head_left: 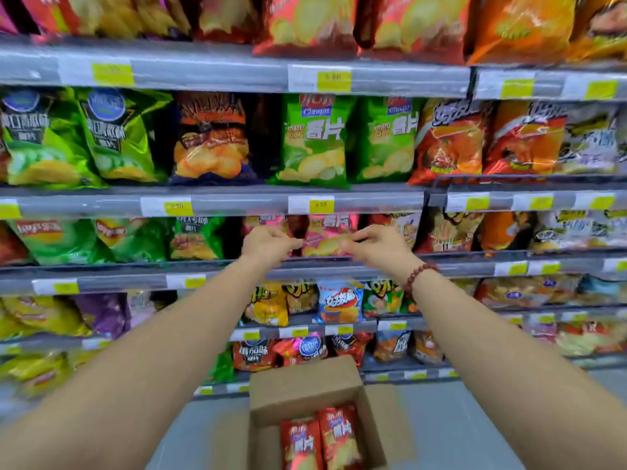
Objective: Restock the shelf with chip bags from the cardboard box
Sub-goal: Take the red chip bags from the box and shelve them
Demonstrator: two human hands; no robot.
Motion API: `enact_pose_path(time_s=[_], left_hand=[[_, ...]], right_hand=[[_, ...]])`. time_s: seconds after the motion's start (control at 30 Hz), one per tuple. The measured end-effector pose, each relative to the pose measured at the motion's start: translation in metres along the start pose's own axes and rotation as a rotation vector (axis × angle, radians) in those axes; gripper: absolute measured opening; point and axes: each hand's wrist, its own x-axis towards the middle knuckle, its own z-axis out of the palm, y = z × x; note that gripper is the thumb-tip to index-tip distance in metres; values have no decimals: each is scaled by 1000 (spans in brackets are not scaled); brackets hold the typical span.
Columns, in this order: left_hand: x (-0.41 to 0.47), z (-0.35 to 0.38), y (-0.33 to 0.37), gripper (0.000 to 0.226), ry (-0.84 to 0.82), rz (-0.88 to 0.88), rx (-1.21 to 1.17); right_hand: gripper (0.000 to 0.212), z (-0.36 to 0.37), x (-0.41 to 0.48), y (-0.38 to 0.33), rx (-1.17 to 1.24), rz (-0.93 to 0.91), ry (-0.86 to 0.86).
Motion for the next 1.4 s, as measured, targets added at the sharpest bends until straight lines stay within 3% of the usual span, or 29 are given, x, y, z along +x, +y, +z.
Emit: enact_pose_path(time_s=[0.13,0.23,0.4,0.47,0.53,0.6,0.67,0.77,0.83,0.93,1.1,1.2,1.27,1.4], left_hand=[[15,53,-80,32,-26,-189,65],[23,93,-142,36,-19,-291,112],[15,151,-252,28,-135,-460,204],[10,173,-302,22,-189,-552,234],[2,193,-346,37,-226,-617,256],[-7,216,-391,41,-252,-681,285],[-19,236,-430,31,-289,-730,332],[-27,259,-483,28,-292,-784,333],[-24,274,-516,37,-274,-841,293],[-19,293,-562,49,-263,-879,237],[-10,315,-634,66,-255,-890,284],[-9,325,-669,87,-254,-917,348],[-4,329,-685,87,-227,-922,371],[5,334,-724,79,-139,-955,275]], right_hand=[[38,33,18,92,14,157,-152],[9,56,33,169,40,245,-225],[30,109,45,294,-58,394,-412],[24,133,39,336,-65,427,-465],[9,156,28,375,-96,445,-463],[31,180,19,416,-129,504,-451],[37,204,8,454,-177,555,-500],[30,237,-5,509,-211,623,-537],[20,258,-8,542,-174,651,-517],[24,288,-9,586,-163,690,-526],[68,327,-12,650,-265,772,-626],[93,344,-2,675,-219,828,-558],[104,355,9,691,-144,895,-483],[84,377,31,719,96,1008,-365]])
